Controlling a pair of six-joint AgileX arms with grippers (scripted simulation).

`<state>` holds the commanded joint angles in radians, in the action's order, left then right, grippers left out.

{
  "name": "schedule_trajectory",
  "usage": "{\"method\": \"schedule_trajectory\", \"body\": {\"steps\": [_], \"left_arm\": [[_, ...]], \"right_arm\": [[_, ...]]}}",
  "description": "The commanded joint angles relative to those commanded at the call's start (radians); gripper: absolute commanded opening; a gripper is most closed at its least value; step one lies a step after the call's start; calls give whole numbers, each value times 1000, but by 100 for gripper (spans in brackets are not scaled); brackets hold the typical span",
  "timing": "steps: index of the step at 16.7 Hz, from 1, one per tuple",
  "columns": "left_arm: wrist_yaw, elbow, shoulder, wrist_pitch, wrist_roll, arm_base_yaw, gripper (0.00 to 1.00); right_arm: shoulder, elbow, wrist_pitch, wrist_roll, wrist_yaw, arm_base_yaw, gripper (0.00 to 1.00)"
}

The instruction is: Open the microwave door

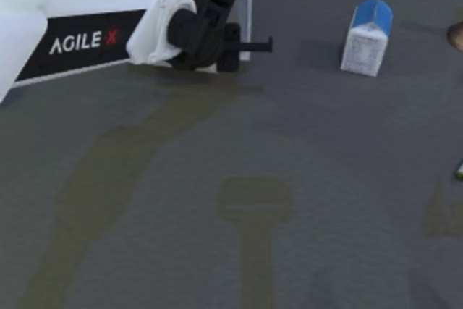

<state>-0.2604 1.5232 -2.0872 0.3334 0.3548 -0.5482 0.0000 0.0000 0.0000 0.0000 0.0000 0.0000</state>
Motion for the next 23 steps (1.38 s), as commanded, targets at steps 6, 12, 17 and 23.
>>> {"method": "schedule_trajectory", "body": {"steps": [6, 12, 17, 23], "left_arm": [[9, 1, -1, -1, 2, -7, 0], [40, -58, 39, -35, -51, 9, 0], [44, -67, 42, -38, -57, 11, 0], [44, -67, 42, -38, -57, 11, 0]], "right_arm": [[0, 0, 0, 0, 0, 0, 100], [0, 0, 0, 0, 0, 0, 100], [0, 0, 0, 0, 0, 0, 100], [0, 0, 0, 0, 0, 0, 100]]}}
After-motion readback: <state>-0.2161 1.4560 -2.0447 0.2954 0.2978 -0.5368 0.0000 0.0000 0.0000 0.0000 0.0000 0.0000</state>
